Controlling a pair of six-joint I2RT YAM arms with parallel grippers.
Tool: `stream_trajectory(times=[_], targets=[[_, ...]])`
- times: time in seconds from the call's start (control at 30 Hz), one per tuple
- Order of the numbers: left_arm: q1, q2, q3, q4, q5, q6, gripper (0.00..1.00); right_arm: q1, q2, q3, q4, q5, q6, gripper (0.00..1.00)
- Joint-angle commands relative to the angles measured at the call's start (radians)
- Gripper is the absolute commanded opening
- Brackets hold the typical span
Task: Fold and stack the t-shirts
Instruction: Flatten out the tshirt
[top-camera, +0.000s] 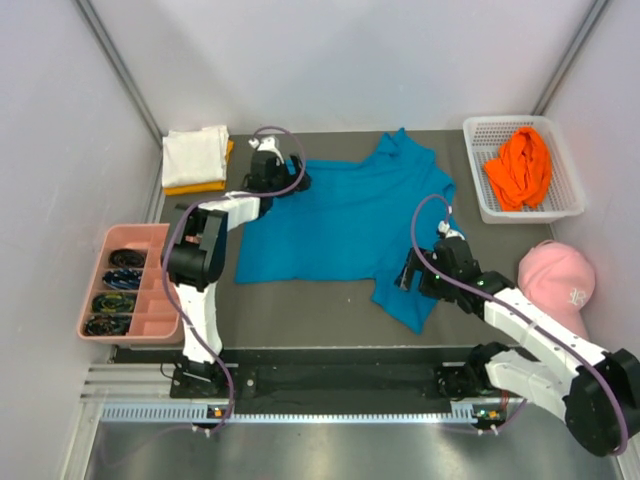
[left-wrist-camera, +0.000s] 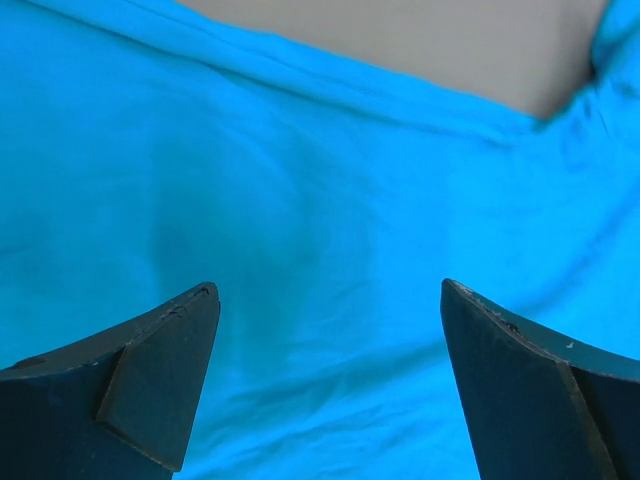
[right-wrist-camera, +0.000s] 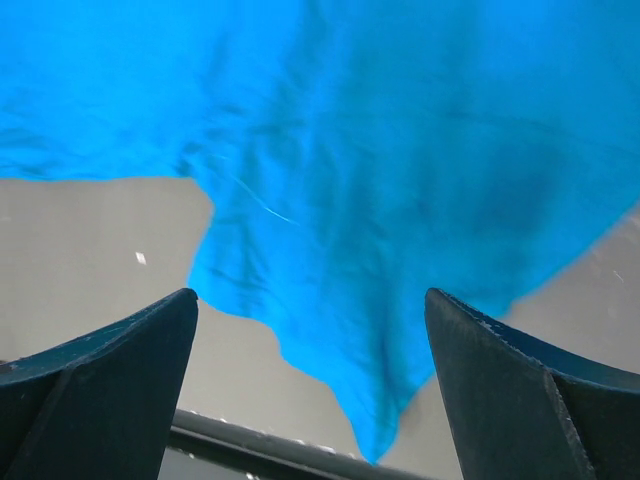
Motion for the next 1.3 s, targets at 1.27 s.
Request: stream_trajectory(times=[1.27], targets=[[-0.104, 0.435, 0.553, 0.024, 0.174, -0.085, 0.97, 0.074, 0.261, 0.007, 0.279, -0.052, 0.011, 0.96]])
